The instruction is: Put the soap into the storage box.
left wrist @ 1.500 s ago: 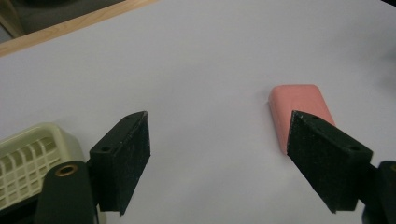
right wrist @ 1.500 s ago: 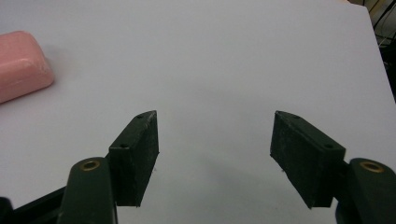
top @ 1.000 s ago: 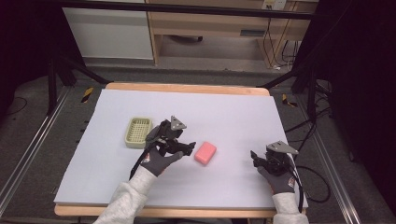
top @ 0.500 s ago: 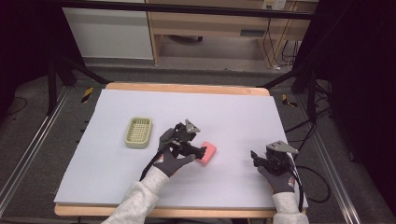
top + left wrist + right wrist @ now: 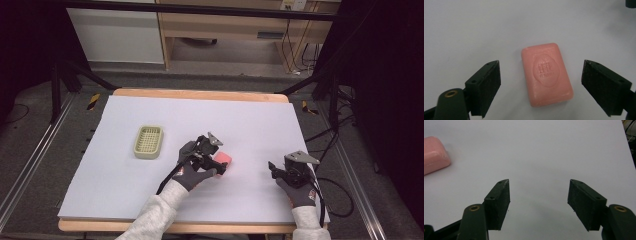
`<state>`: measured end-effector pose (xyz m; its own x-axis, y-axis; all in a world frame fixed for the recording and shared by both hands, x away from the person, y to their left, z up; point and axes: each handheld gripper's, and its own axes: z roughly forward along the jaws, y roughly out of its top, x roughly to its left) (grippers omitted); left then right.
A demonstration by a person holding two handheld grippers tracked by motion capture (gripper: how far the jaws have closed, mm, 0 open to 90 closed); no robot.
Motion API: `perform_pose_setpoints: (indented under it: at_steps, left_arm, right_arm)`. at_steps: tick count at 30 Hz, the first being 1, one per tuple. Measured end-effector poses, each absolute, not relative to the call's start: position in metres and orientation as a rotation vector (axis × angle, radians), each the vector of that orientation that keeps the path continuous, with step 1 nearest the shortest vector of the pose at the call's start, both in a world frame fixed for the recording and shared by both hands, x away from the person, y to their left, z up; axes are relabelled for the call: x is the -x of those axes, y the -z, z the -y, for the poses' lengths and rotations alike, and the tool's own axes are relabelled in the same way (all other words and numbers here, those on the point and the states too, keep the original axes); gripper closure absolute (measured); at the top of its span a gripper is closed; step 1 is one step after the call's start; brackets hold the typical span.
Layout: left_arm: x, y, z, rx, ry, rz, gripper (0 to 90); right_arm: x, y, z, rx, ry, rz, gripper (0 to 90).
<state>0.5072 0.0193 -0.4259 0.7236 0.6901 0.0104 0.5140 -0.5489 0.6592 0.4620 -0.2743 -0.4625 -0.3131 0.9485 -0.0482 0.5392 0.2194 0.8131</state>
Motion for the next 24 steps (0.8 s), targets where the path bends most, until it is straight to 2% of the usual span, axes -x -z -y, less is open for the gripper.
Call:
perform_pose_setpoints:
  at_steps: [10, 24]
  left_arm:
    - [-0.511, 0.44, -0.007, -2.342, -0.334, -0.921, 15.1]
    - [-0.524, 0.455, 0.001, -2.395, -0.311, -0.958, 19.8]
  right_arm:
    - [-0.463, 0.462, 0.273, -1.385, -0.966, -1.958, 37.1]
    - [-0.463, 0.463, 0.273, -1.386, -0.955, -1.977, 38.2]
